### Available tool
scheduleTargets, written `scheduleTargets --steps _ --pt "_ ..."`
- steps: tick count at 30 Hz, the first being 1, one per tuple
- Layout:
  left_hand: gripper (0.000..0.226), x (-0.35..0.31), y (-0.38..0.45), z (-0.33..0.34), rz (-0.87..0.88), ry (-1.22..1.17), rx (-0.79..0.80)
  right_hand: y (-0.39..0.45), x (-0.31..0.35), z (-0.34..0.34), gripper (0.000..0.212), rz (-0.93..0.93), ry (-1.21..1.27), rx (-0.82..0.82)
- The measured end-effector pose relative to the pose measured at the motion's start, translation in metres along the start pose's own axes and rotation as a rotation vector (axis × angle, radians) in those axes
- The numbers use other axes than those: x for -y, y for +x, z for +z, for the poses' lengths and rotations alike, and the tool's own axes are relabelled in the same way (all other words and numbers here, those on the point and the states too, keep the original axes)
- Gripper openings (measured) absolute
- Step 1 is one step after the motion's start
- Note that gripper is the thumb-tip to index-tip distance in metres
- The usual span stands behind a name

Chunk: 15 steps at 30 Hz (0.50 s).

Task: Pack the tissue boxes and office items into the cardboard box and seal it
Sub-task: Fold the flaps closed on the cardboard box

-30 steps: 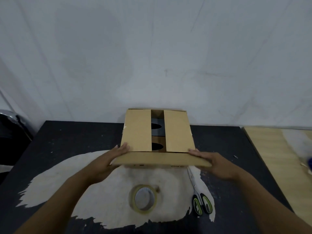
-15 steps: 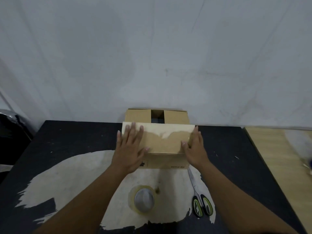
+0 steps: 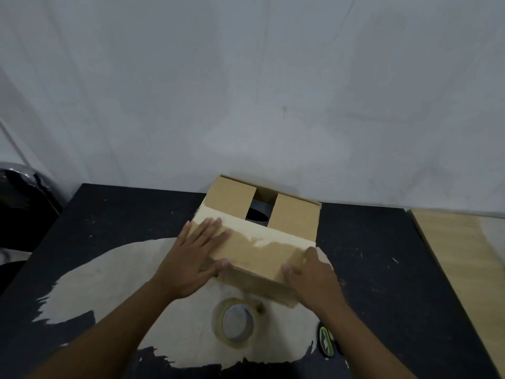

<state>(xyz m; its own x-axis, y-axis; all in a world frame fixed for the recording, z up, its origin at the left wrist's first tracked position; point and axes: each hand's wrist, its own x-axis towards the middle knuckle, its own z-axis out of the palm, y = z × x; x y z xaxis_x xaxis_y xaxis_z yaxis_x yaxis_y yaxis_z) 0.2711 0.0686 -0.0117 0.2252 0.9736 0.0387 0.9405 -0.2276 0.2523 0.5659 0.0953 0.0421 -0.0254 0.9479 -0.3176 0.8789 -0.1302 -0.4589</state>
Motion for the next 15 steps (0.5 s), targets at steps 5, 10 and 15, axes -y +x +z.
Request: scheduleTargets --steps 5,10,15 --pt "0.069 0.010 -0.005 -0.006 0.034 -0.092 0.011 0.016 0.008 -0.032 0.038 0.115 -0.002 -0.004" --pt "0.070 0.008 -0.005 -0.004 -0.016 -0.142 0.008 0.107 0.008 -0.042 0.077 0.374 0.663 0.043" --pt "0.072 0.009 -0.003 -0.004 -0.037 -0.145 0.023 0.160 -0.004 -0.031 0.072 0.485 1.002 0.170"
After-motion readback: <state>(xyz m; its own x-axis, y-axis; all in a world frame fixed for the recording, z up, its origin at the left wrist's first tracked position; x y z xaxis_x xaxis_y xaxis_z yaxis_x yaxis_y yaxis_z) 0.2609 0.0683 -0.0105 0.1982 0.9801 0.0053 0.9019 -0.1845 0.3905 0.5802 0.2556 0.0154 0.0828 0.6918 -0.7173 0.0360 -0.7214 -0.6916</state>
